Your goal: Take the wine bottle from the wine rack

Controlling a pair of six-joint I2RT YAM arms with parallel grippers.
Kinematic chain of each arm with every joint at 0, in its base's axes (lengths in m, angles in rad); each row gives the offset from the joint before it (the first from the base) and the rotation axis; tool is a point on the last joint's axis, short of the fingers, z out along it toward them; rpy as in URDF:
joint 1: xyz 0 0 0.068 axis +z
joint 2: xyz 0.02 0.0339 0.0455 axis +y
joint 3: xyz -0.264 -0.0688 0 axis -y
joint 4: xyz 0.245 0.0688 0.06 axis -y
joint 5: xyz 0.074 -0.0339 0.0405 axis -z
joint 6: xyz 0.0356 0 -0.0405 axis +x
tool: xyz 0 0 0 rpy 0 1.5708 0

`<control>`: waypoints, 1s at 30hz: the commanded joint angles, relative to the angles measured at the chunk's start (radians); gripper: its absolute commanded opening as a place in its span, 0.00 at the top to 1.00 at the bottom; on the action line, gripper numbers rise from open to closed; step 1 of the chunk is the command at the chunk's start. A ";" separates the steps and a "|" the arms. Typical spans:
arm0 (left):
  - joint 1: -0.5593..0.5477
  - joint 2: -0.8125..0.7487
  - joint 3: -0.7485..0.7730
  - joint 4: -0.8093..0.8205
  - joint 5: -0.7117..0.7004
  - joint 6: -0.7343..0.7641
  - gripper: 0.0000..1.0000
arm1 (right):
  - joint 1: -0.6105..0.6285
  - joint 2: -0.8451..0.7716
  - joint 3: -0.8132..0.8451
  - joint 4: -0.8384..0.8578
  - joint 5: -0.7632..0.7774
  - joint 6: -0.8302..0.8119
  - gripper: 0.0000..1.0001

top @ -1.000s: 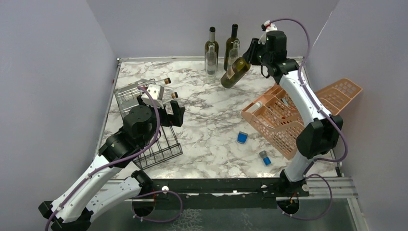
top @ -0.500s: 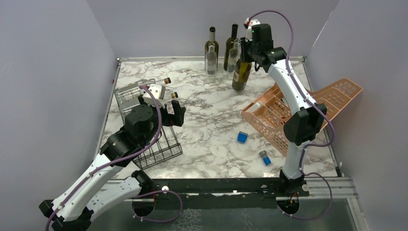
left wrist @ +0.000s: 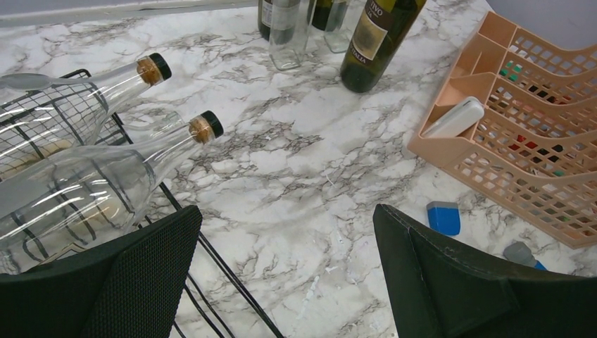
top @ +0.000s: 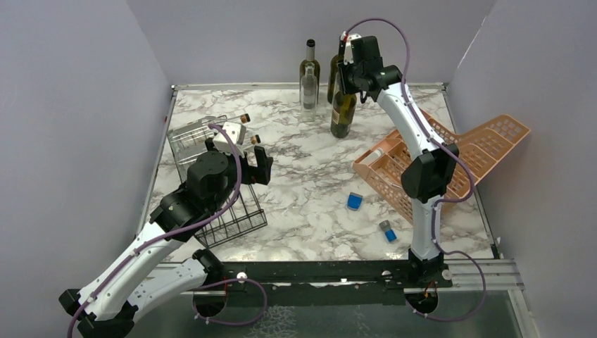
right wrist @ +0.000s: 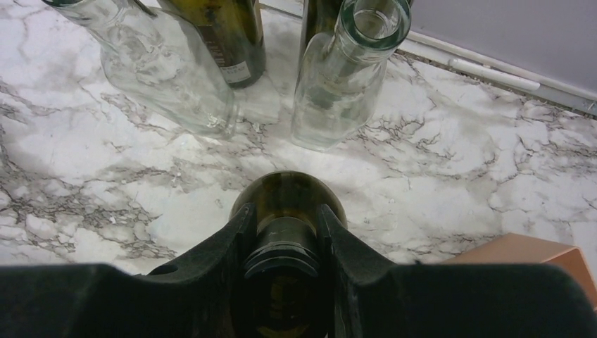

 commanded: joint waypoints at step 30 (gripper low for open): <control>0.004 0.026 0.020 0.027 0.023 -0.035 0.01 | 0.006 -0.136 0.015 0.022 -0.016 0.022 0.21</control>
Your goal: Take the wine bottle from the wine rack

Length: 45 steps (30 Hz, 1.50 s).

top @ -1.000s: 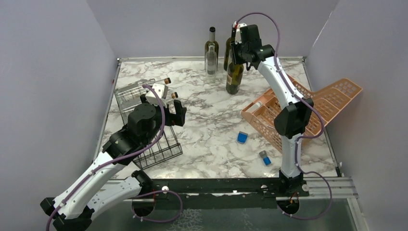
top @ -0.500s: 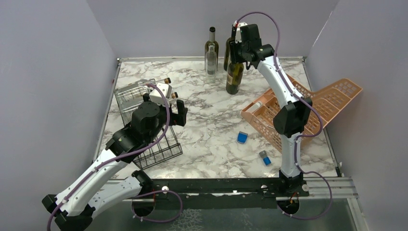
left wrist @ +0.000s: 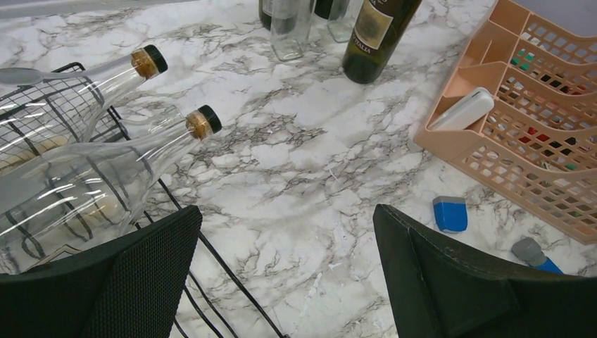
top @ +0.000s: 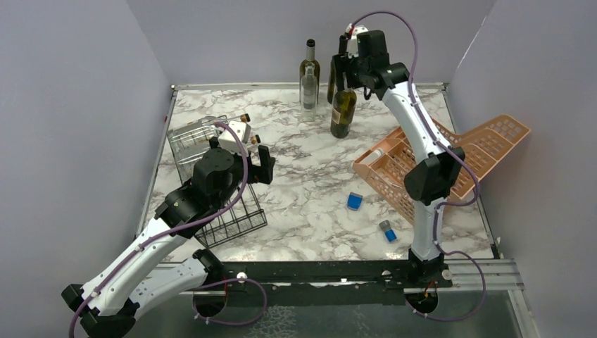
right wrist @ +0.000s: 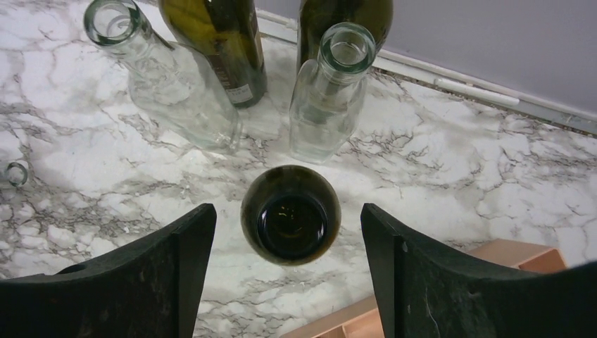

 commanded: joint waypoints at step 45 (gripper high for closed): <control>0.003 -0.032 0.021 0.013 0.019 -0.078 0.01 | 0.362 -0.069 -1.097 1.227 -0.613 0.836 0.27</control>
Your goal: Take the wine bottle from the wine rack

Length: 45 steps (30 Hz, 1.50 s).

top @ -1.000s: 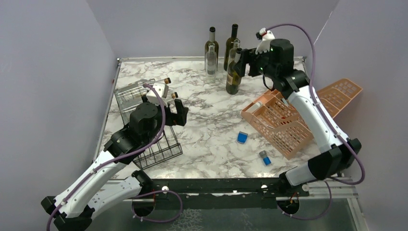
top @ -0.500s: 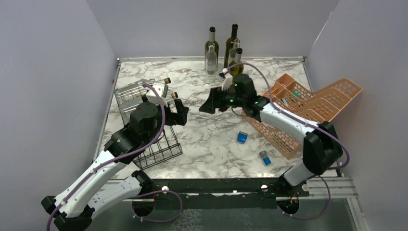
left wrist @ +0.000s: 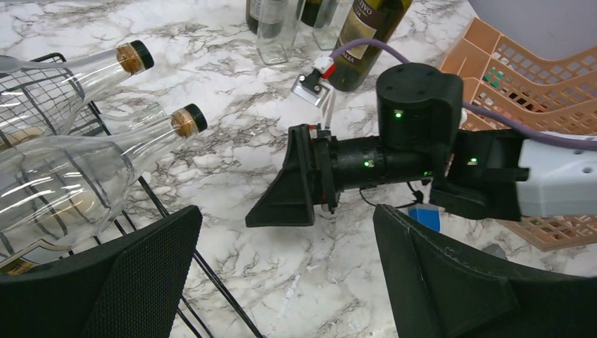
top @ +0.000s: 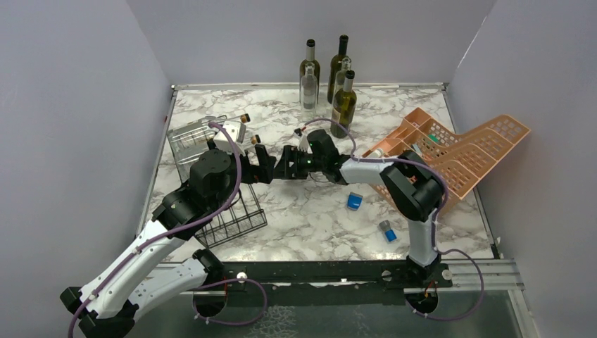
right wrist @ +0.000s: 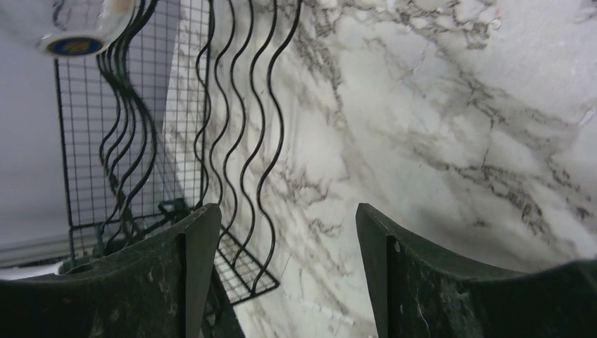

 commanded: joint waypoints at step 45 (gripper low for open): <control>0.003 -0.063 0.043 -0.034 -0.053 0.103 0.01 | 0.024 0.904 0.949 0.161 0.229 0.779 0.35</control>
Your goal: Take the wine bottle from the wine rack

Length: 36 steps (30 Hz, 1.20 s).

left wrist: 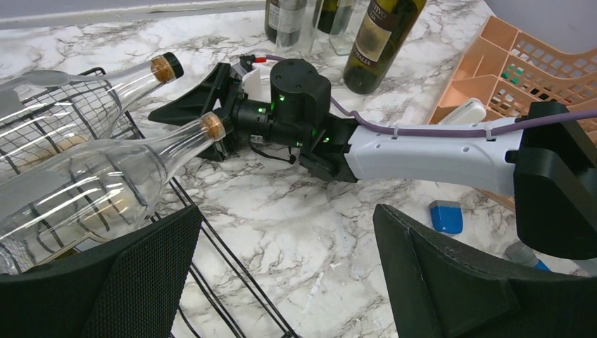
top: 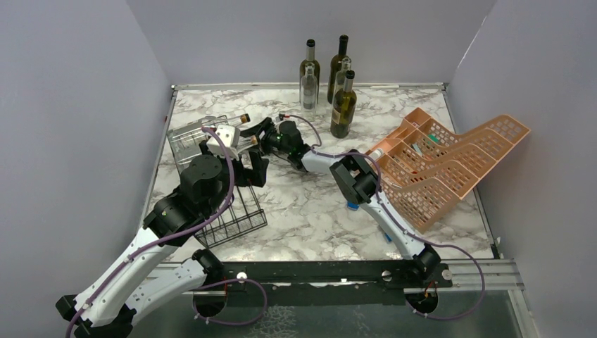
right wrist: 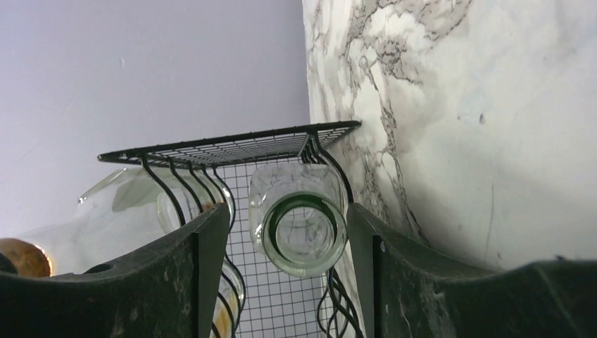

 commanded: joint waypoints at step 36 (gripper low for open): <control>0.003 0.005 0.042 -0.006 0.000 -0.021 0.01 | 0.033 -0.206 -0.272 0.029 0.197 -0.033 0.70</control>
